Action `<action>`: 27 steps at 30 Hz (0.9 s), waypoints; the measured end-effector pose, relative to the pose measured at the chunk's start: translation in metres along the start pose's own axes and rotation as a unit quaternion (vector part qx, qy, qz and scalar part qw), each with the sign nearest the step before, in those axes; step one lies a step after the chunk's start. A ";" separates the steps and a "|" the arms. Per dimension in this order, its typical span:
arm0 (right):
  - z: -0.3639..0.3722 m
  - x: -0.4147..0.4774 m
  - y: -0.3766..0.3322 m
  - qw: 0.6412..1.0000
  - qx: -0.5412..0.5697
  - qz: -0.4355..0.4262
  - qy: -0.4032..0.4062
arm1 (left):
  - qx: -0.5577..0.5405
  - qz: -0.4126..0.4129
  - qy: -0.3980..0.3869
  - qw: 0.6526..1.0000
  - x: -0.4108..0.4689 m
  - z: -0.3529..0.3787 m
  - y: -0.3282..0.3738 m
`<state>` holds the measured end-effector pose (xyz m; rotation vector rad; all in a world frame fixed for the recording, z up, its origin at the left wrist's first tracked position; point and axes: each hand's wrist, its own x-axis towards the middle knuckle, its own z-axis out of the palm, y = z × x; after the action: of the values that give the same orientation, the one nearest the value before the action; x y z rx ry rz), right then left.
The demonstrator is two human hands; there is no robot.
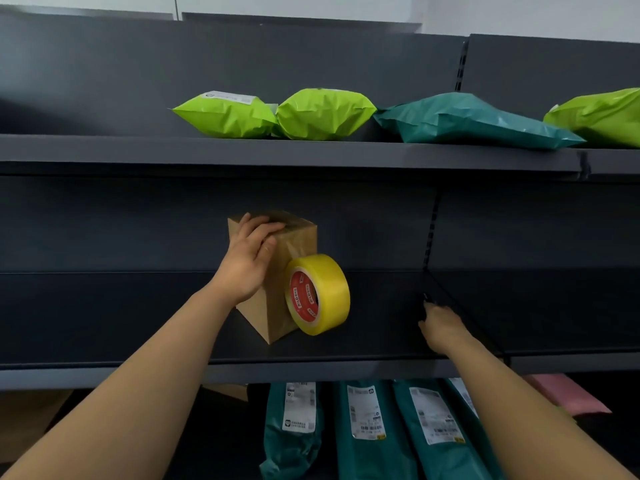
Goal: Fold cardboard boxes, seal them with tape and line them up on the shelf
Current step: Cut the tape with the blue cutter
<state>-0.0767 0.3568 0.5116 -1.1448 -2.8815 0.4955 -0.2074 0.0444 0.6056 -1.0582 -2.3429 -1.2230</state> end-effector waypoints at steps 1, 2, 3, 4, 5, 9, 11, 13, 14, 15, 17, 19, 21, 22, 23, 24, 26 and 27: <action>0.001 0.001 0.001 1.000 -0.012 0.004 0.007 | -0.001 0.000 0.003 1.000 0.000 0.000 -0.001; 0.001 0.002 0.001 1.000 -0.025 0.004 0.019 | -0.003 0.001 0.005 1.000 0.000 0.000 -0.001; 0.001 0.002 0.000 0.999 -0.031 0.002 0.033 | -0.006 0.000 0.006 1.000 -0.001 0.001 -0.001; 0.001 0.000 -0.001 0.999 -0.025 0.001 0.044 | -0.013 -0.004 0.009 1.000 -0.001 0.001 0.000; 0.002 0.000 -0.003 0.999 -0.011 0.002 0.049 | -0.025 -0.011 0.016 0.999 -0.002 0.002 0.001; -0.007 -0.006 -0.018 0.994 0.097 -0.022 0.035 | -0.079 -0.044 0.060 0.994 -0.006 0.004 0.004; -0.019 -0.014 -0.030 0.982 0.163 -0.083 0.051 | -0.067 -0.073 0.096 0.990 -0.008 0.007 0.006; -0.036 -0.027 -0.044 0.959 0.217 -0.167 0.079 | -0.045 -0.126 0.139 0.981 -0.010 0.011 0.012; -0.045 -0.036 -0.052 0.947 0.224 -0.211 0.095 | -0.044 -0.153 0.152 0.976 -0.011 0.011 0.017; -0.053 -0.044 -0.060 0.936 0.220 -0.252 0.111 | -0.052 -0.175 0.155 0.971 -0.011 0.012 0.019; -0.065 -0.053 -0.074 0.919 0.199 -0.310 0.138 | -0.079 -0.210 0.139 0.965 -0.009 0.014 0.021; -0.073 -0.058 -0.083 0.907 0.175 -0.352 0.152 | -0.109 -0.242 0.117 0.957 -0.008 0.016 0.021; -0.079 -0.058 -0.088 0.902 0.133 -0.378 0.160 | -0.130 -0.273 0.108 0.947 -0.007 0.017 0.024; -0.081 -0.058 -0.091 0.902 0.111 -0.386 0.161 | -0.148 -0.288 0.111 0.939 -0.007 0.019 0.027; -0.083 -0.058 -0.093 0.902 0.089 -0.390 0.160 | -0.180 -0.299 0.112 0.930 -0.008 0.021 0.030; -0.085 -0.058 -0.095 0.904 0.065 -0.392 0.159 | -0.220 -0.305 0.112 0.920 -0.009 0.023 0.032; -0.086 -0.058 -0.099 0.905 0.000 -0.392 0.167 | -0.272 -0.312 0.104 0.904 -0.013 0.027 0.037; -0.086 -0.058 -0.102 0.904 -0.036 -0.390 0.175 | -0.276 -0.316 0.095 0.903 -0.015 0.029 0.038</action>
<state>-0.0926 0.2731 0.6295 0.0012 -2.7161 0.1265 -0.1677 0.0745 0.6018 -0.2383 -2.2999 -2.2041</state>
